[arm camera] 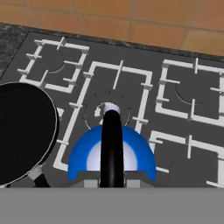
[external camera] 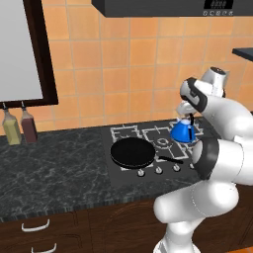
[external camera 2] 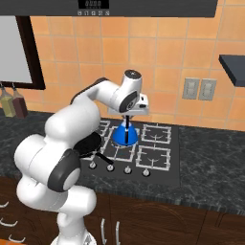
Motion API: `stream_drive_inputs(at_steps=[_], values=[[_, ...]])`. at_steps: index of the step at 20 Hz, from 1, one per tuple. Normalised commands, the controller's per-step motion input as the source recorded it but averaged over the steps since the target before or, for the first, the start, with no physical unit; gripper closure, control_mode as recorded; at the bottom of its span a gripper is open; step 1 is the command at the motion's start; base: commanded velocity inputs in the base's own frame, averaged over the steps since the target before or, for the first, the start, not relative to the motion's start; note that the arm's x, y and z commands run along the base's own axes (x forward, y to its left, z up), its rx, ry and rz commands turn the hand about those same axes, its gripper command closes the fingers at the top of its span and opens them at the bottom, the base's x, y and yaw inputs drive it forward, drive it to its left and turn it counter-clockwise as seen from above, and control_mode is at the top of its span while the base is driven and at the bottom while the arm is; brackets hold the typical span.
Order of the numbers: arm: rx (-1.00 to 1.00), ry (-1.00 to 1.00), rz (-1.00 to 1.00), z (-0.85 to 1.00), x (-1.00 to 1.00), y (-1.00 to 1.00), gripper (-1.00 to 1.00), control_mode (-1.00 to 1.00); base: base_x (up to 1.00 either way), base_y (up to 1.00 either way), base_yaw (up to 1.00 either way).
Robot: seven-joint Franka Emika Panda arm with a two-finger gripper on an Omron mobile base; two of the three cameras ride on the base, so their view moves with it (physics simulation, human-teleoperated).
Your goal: Pick the kettle from the counter and place it on a stove burner. Then turn the burner on.
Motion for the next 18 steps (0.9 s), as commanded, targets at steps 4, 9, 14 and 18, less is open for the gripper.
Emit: stream_drive_inputs(at_steps=[4, 9, 14, 18], values=[[0.00, 0.00, 0.00, -0.19, 0.16, 0.18, 1.00, -1.00, 0.00, 0.00, 0.00], [0.00, 0.00, -0.01, -0.14, 0.27, 0.24, 1.00, -1.00, 0.00, 0.00, 0.00], [0.00, 0.00, -0.03, -0.09, 0.30, 0.26, 1.00, -1.00, 0.00, 0.00, 0.00], [0.00, 0.00, -0.04, -0.09, 0.25, 0.21, 1.00, -1.00, 0.00, 0.00, 0.00]])
